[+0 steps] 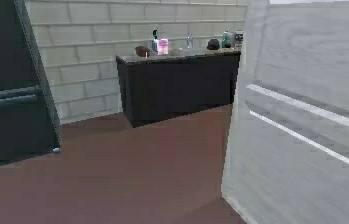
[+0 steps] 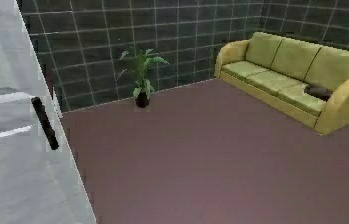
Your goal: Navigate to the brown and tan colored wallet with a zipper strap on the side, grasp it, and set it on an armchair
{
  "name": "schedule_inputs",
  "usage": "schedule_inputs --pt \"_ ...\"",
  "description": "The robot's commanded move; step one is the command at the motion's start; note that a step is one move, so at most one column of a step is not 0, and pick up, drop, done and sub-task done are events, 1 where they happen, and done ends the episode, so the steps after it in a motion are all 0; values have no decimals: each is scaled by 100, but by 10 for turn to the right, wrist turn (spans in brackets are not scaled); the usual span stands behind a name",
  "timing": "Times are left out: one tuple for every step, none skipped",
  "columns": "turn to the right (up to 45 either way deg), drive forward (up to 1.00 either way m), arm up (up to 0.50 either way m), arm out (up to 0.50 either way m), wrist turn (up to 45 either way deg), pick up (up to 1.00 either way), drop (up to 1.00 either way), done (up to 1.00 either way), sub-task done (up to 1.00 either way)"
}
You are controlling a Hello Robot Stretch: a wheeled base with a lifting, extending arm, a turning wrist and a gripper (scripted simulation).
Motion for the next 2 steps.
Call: schedule_inputs --pt "0 100 0 0 0 0 0 0 0" --pt "-30 0 0 0 0 0 0 0 0"
